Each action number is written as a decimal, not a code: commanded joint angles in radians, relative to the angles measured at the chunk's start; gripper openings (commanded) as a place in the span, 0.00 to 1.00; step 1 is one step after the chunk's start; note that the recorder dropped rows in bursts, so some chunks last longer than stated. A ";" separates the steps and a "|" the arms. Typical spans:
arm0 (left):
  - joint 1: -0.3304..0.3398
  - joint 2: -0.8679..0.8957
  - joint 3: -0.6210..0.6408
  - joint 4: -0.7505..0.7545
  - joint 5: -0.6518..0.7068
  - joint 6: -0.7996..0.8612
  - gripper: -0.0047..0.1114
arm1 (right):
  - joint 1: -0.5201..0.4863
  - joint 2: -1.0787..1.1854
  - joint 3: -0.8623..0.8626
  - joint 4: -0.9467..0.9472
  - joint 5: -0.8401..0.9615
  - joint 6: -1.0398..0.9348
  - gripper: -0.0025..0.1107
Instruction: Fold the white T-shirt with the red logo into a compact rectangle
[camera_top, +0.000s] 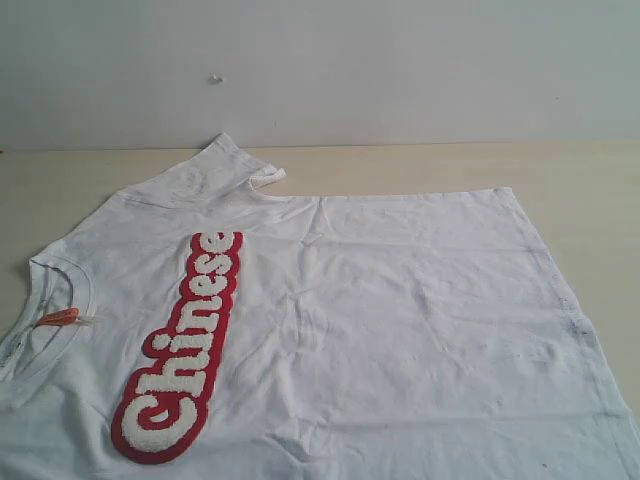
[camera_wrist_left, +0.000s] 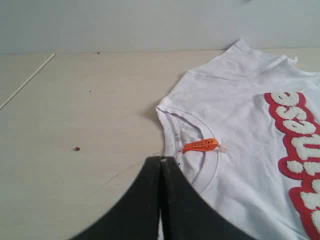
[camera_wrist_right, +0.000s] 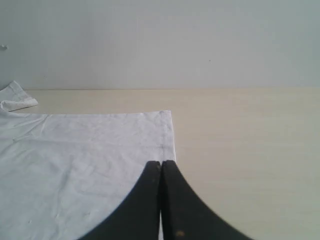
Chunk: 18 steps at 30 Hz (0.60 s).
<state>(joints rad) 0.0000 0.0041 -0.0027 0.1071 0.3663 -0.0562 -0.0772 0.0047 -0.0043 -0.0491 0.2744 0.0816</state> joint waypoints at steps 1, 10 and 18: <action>0.001 -0.004 0.003 -0.008 -0.006 -0.004 0.04 | -0.005 -0.005 0.004 -0.003 -0.009 -0.001 0.02; 0.001 -0.004 0.003 0.008 -0.006 -0.004 0.04 | -0.005 -0.005 0.004 -0.003 -0.009 -0.001 0.02; 0.001 -0.004 0.003 0.054 -0.244 -0.007 0.04 | -0.005 -0.005 0.004 -0.006 -0.196 -0.001 0.02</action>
<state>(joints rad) 0.0000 0.0041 0.0009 0.1514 0.2807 -0.0562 -0.0772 0.0047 -0.0043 -0.0491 0.1903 0.0816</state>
